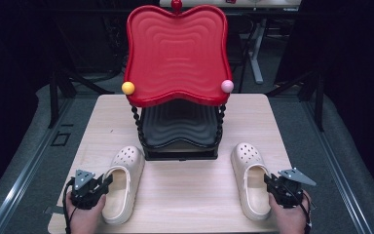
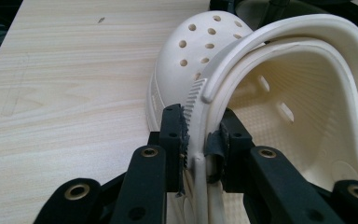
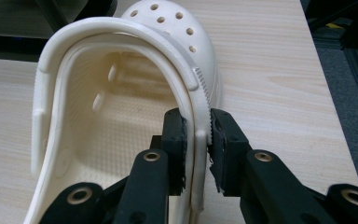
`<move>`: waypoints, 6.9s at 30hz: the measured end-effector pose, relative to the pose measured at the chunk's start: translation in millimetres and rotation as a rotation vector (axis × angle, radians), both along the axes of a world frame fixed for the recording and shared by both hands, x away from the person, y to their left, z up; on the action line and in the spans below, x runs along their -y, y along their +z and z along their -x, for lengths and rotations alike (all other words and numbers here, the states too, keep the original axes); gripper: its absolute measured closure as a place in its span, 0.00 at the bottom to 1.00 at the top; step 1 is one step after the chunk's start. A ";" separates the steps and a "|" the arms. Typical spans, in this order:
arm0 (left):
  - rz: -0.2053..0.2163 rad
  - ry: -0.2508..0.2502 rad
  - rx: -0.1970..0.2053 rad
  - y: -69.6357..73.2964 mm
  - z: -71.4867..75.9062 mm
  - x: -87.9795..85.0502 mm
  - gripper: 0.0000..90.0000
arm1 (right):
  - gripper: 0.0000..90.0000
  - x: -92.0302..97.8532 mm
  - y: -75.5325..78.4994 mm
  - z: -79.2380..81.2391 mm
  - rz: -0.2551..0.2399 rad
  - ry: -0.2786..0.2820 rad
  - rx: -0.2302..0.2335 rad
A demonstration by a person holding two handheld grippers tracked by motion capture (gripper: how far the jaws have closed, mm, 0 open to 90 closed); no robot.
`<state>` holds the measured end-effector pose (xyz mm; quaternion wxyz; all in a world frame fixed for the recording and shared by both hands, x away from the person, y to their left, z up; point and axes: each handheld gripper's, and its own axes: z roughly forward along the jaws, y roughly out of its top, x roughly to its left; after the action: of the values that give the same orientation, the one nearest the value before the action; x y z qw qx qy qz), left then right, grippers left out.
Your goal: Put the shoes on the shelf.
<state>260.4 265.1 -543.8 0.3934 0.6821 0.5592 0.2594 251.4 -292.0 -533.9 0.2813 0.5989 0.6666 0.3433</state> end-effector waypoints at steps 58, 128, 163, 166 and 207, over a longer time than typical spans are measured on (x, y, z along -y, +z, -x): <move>0.165 -0.062 0.298 85.9 52.4 12.4 0.85 | 0.85 -58.0 85.2 55.1 -0.135 0.107 0.301; 0.151 -0.163 0.326 69.4 -59.7 103.2 0.84 | 0.85 -143.9 63.9 -55.4 -0.144 0.214 0.368; 0.158 -0.168 0.372 68.7 -90.9 107.9 0.76 | 0.80 -157.1 65.6 -89.9 -0.106 0.202 0.387; 0.159 -0.163 0.369 68.0 -89.0 107.6 0.74 | 0.79 -155.7 65.0 -88.8 -0.116 0.205 0.385; 0.189 -0.190 0.391 81.8 -43.1 91.5 0.65 | 0.72 -152.6 84.3 -38.8 -0.058 0.280 0.462</move>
<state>303.5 173.5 -462.0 0.5790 0.6284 0.4278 0.2947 290.2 -139.4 -449.6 0.3585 0.4142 0.6511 0.5254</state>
